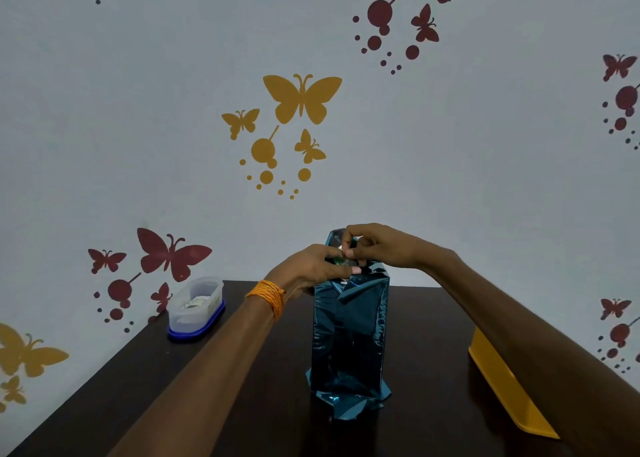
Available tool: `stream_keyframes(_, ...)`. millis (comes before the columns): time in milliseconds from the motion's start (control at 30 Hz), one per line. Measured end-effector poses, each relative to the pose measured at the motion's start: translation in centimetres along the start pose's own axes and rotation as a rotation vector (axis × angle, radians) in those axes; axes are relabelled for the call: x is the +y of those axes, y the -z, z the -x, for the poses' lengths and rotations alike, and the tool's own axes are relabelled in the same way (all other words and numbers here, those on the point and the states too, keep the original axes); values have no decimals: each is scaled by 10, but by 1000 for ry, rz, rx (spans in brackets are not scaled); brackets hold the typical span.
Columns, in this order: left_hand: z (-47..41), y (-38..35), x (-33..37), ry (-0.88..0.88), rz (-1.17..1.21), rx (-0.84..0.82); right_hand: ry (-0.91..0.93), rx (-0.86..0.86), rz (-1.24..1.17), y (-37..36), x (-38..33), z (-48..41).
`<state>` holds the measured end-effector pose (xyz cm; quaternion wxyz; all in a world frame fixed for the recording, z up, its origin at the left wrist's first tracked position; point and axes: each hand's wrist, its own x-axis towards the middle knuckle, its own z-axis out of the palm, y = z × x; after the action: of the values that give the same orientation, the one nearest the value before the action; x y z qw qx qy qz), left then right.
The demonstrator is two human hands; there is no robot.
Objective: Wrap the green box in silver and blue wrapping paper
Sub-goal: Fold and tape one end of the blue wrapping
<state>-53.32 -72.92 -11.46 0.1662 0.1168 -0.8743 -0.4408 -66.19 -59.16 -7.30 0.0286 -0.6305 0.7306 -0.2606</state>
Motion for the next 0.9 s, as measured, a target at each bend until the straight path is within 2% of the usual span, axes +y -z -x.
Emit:
stream_keyframes(200,2,0,2,-3,6,-6,8,17,130,-2,-3,1)
stream_keyframes(533,-3,0,-1,13,-42,0,-38,-4,197,-3,-6,-4)
stream_keyframes(633,-2,1,0,11,-56,0,-92,10,204,-1,-7,-6)
stream_keyframes(800,3,2,4,6,-62,0,-231,80,362,3,1,-5)
stream_keyframes(900,3,2,4,14,-57,10,-345,168,304,-3,8,0)
